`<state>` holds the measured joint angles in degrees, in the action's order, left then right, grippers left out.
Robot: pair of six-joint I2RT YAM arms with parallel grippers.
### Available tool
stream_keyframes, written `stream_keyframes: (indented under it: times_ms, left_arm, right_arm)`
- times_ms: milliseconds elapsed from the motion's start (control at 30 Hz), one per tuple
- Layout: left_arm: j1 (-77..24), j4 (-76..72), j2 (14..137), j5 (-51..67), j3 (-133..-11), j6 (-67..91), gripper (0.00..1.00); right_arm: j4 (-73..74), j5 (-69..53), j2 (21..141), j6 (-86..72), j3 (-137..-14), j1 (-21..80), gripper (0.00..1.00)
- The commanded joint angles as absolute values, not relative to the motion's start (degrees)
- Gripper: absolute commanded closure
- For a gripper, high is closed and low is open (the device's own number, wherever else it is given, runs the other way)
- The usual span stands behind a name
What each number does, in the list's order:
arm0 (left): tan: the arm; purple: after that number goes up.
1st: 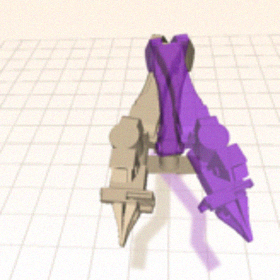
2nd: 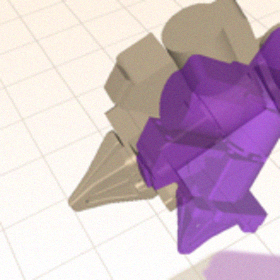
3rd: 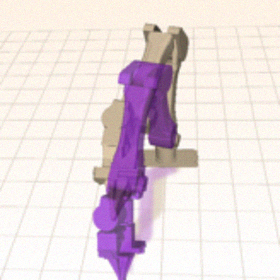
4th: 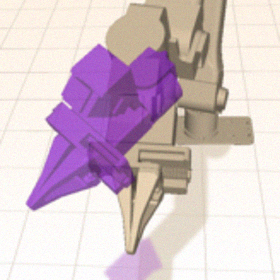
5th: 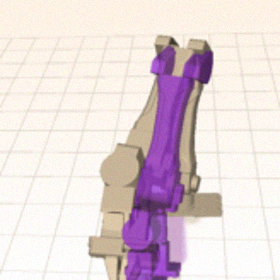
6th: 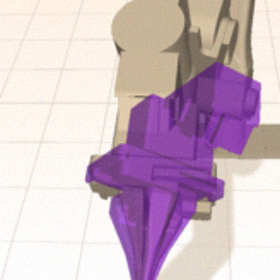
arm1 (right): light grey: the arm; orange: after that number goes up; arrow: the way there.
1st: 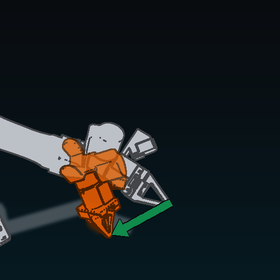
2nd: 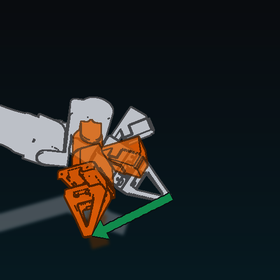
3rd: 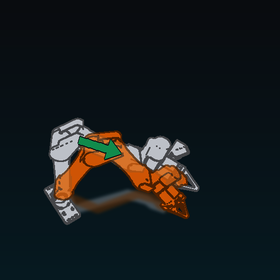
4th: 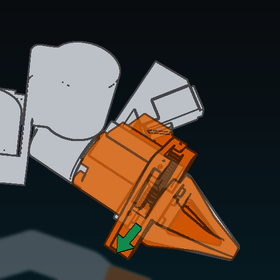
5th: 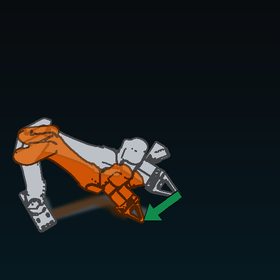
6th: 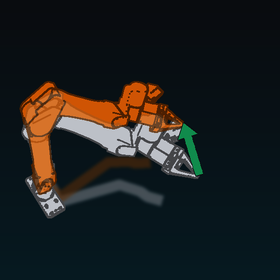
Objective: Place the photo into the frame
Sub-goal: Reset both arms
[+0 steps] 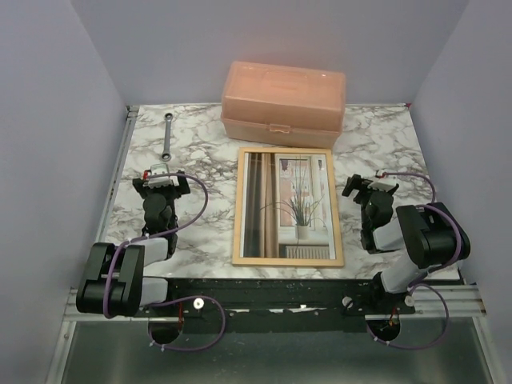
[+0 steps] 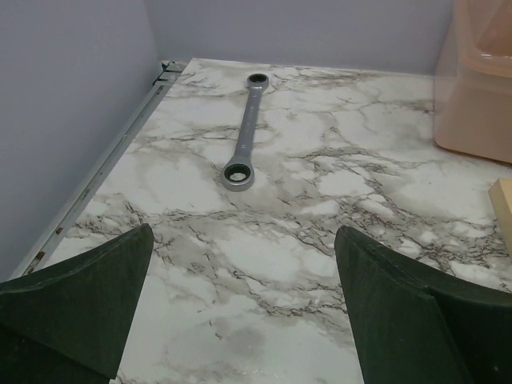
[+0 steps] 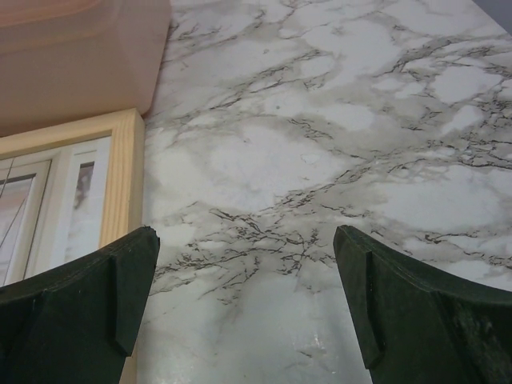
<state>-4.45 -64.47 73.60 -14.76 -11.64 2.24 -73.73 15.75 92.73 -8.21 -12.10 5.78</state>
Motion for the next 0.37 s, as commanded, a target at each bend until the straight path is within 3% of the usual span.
stream_keyframes:
  times_ms: [0,333]
  left_arm:
    - [-4.06,-66.17,73.8,-16.12,-12.03,3.14,0.01]
    - [-4.04,-64.43,73.66,-15.6,-12.68,3.25,0.02]
  right_arm:
    - [-77.76,15.99,93.74,-7.55,-13.21,5.65,0.0]
    - [-77.34,15.11,93.6,-7.38,-13.19,5.65,0.0]
